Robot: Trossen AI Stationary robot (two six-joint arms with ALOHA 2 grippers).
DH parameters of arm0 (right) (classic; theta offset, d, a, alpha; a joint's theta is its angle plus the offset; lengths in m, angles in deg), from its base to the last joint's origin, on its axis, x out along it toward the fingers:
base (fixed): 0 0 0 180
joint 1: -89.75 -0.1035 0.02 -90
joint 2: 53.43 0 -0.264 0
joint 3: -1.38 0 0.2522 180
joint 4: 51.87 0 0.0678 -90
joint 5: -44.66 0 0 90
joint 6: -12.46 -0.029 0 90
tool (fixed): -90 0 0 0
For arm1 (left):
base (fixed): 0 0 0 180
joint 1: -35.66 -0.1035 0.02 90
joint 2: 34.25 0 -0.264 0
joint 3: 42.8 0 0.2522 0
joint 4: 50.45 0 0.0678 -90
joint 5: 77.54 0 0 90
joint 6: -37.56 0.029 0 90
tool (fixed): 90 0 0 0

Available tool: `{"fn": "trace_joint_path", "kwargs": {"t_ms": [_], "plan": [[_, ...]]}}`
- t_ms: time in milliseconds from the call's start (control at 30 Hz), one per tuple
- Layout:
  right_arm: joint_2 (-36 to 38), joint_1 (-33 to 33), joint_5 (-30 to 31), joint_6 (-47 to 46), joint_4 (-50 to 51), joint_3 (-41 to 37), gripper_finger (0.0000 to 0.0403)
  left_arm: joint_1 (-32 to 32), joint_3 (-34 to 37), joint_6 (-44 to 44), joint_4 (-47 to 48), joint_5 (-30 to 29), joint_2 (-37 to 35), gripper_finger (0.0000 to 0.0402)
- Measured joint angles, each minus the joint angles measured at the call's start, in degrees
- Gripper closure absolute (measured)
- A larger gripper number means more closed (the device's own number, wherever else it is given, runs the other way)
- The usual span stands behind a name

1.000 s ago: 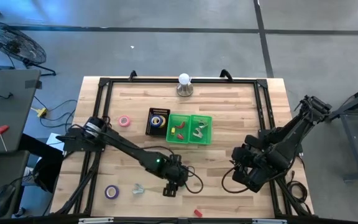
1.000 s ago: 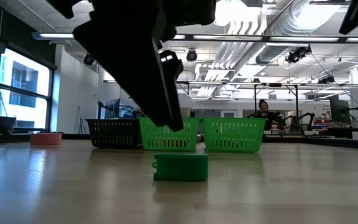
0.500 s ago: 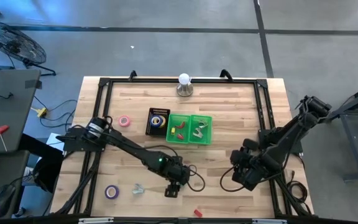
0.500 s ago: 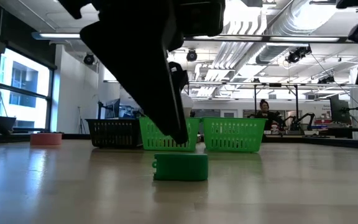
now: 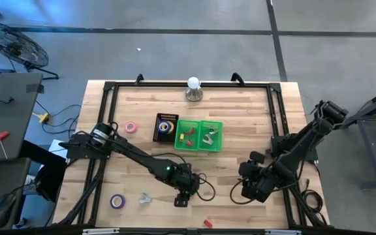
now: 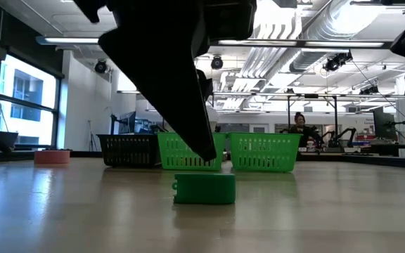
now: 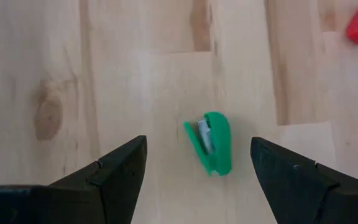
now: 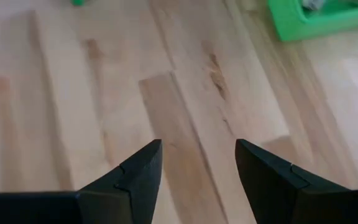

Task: Pick and place Stapler, Stapler remover, tape
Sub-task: Put the green stapler into the left green bin

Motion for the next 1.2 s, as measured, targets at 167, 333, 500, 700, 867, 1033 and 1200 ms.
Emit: {"fn": "trace_joint_path", "kwargs": {"t_ms": [167, 333, 500, 700, 867, 1033, 1200], "plan": [[0.0, 0.0, 0.0, 2.5, -4.7, 0.0, 0.0208, 0.0, -0.1, -1.3, -0.5, -0.1, 0.7, 0.0122], [0.0, 0.0, 0.1, 2.6, -6.7, 0.0, 0.0208, 0.0, -0.2, -1.5, -0.7, 0.1, 3.1, 0.0122], [0.0, -0.3, 0.3, 2.7, -9.1, 0.0, 0.0208, 0.1, -0.4, -3.0, -0.8, -0.7, 5.2, 0.0122], [0.0, -1.3, 0.5, 3.5, -13.1, 0.0, 0.0208, 0.2, -0.3, -5.3, -0.6, -3.3, 6.6, 0.0128], [0.0, -2.5, 2.3, 3.9, -15.9, 0.0, 0.0208, 0.1, -0.2, -5.3, 0.0, -5.1, 6.8, 0.0220], [0.0, -4.4, 4.6, 3.8, -18.1, 0.0, 0.0208, -0.1, -0.2, -6.2, 1.8, -6.3, 6.8, 0.0353], [0.0, -6.6, 7.9, 7.0, -22.9, 0.0, 0.0208, 0.1, -1.6, -6.9, 5.3, -9.5, 6.7, 0.0352]]}}
